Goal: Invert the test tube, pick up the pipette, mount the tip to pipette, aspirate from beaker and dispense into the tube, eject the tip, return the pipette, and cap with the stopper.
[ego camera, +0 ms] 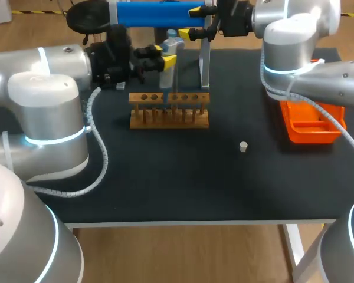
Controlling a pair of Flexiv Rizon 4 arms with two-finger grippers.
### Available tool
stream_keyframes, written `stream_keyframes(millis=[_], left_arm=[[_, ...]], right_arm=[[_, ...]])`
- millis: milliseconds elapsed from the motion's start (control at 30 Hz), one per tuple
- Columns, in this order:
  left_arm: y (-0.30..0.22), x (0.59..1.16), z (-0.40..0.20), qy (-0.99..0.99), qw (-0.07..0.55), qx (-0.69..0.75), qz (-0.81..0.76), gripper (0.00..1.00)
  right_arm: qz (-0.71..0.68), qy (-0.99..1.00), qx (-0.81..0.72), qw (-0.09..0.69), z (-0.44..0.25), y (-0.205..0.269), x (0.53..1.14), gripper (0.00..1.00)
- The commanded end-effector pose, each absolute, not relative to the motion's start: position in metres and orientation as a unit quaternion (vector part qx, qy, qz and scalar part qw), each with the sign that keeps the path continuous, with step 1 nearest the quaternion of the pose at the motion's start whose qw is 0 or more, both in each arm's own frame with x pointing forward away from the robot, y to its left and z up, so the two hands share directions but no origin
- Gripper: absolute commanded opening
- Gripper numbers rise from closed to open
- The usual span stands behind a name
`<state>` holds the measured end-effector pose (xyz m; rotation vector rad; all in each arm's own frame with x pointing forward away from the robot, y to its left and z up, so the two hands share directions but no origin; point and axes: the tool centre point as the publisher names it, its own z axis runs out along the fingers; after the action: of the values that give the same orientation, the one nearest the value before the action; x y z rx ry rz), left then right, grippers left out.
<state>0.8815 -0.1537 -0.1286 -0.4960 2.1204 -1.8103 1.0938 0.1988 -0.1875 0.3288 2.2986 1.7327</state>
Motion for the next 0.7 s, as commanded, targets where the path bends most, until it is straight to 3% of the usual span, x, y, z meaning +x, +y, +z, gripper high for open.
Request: stream_keyframes(millis=[33, 333, 700], left_arm=[[-0.112, 0.868, -0.125, 0.737, 0.177, -0.195, -0.623, 0.0], [-0.057, 0.903, -0.123, 0.741, 0.211, -0.221, -0.598, 0.0], [-0.031, 0.955, -0.13, 0.725, 0.25, -0.257, -0.588, 0.0]], right_arm=[[0.593, 0.788, 0.112, 0.122, -0.188, 0.199, 1.095, 1.0], [0.593, 0.788, 0.112, 0.122, -0.188, 0.199, 1.095, 1.0], [0.593, 0.788, 0.112, 0.122, -0.188, 0.199, 1.095, 1.0]])
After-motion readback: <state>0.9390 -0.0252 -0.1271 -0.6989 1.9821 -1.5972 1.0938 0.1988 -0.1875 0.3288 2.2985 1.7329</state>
